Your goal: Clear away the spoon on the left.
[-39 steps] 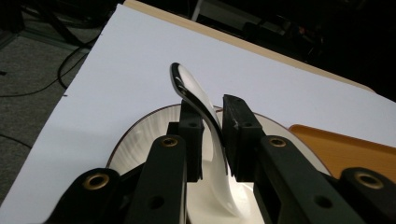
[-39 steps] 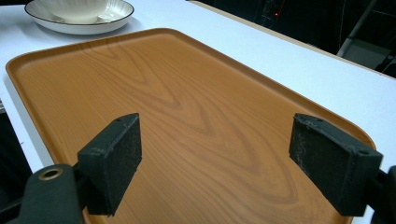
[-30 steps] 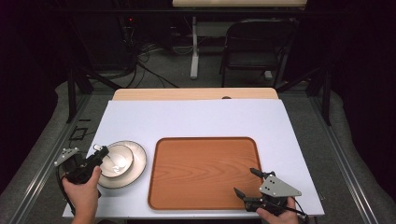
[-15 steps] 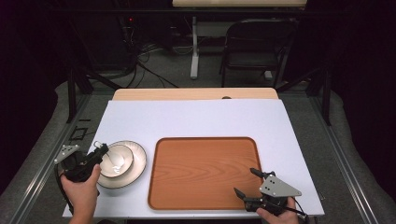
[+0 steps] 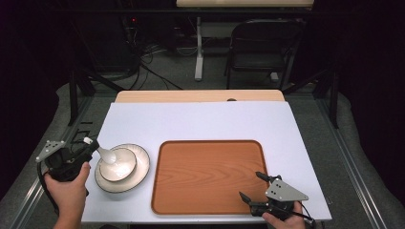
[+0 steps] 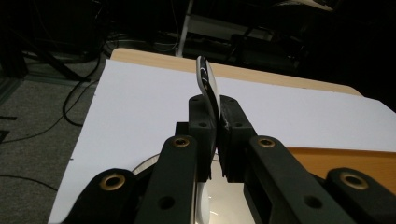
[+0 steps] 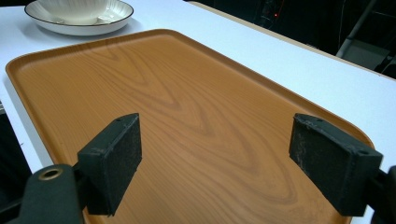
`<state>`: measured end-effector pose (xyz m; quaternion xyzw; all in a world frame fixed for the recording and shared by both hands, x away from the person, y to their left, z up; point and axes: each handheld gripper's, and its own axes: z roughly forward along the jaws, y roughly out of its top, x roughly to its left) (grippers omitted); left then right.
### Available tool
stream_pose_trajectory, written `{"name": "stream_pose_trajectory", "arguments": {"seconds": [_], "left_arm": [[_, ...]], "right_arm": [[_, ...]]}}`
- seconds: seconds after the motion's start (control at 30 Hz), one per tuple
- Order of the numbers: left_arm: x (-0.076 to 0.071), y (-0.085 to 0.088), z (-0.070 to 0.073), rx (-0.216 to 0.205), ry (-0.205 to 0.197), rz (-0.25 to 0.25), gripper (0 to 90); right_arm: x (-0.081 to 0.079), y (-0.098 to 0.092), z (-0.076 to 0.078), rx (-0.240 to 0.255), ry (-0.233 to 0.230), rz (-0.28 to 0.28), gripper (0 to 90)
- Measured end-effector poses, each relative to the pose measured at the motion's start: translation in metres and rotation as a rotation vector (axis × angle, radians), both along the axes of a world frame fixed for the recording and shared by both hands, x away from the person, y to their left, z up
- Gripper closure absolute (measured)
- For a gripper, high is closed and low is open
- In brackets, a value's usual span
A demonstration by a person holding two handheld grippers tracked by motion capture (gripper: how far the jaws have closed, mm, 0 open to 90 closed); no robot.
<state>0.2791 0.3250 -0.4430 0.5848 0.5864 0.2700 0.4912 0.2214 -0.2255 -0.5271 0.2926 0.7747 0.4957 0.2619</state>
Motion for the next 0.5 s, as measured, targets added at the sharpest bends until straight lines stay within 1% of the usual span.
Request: {"name": "stream_pose_trajectory", "arguments": {"seconds": [0.1,0.17,0.27,0.47,0.5], "left_arm": [[-0.001,0.001,0.006,0.009,-0.003,-0.003,85.1],[-0.001,0.001,0.009,0.013,-0.003,-0.014,85.1],[-0.001,0.0,0.014,0.018,0.003,-0.033,85.1],[-0.002,-0.009,0.024,0.047,0.022,-0.095,85.1],[-0.002,-0.009,0.024,0.047,0.022,-0.095,85.1]], "right_arm": [[0.0,0.0,0.0,0.001,0.003,0.0,16.8],[0.0,0.0,0.0,0.0,0.001,0.0,16.7],[0.0,0.0,0.0,0.001,0.003,0.0,16.8],[0.0,0.001,0.0,0.002,0.004,-0.001,16.8],[0.0,0.001,0.0,0.002,0.004,-0.001,16.8]]}}
